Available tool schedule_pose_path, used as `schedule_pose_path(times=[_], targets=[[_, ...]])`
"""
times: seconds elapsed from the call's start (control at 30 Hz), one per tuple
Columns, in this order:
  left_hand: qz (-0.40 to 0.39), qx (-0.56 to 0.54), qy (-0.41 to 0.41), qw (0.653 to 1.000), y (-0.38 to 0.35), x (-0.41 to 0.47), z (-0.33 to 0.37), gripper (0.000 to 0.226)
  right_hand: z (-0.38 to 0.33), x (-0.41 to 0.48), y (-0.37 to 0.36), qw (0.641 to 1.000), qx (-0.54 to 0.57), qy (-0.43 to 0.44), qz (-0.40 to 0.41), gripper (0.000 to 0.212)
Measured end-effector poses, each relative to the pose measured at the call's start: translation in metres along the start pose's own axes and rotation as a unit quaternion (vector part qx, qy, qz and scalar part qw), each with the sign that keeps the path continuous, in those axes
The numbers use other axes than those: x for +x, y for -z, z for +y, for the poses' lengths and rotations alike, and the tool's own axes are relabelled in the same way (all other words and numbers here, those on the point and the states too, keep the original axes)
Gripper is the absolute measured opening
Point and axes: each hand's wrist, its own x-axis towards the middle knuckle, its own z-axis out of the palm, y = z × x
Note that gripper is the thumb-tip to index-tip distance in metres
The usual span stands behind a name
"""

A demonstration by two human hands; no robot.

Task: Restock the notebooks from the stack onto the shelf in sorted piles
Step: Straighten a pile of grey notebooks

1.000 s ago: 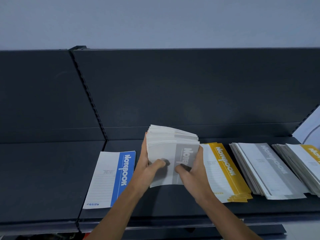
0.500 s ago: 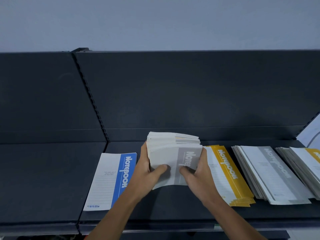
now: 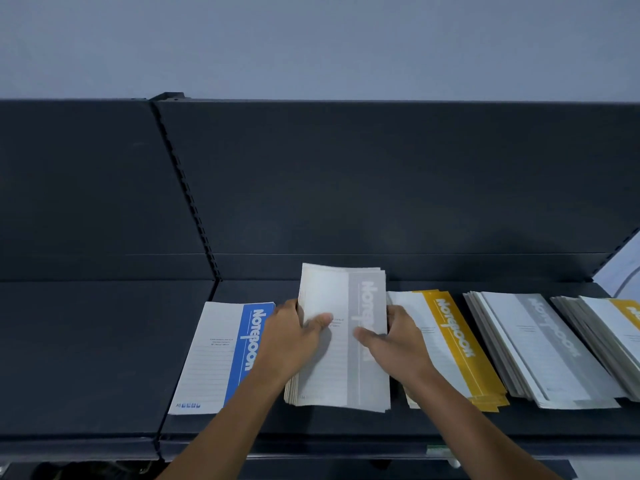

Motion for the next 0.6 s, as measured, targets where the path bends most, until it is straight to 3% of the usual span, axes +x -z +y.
schedule_pose_path(times=[0.17,0.6], targets=[[-0.022,0.054,0.062,0.996,-0.013,-0.003,-0.022,0.05,0.01,0.005,-0.012,0.995,-0.076,-0.05,-0.028,0.023],[-0.035,0.231,0.024,0.972,-0.011,0.006,-0.024,0.06,0.005,0.01,-0.033,0.987,-0.154,-0.042,-0.021,0.014]])
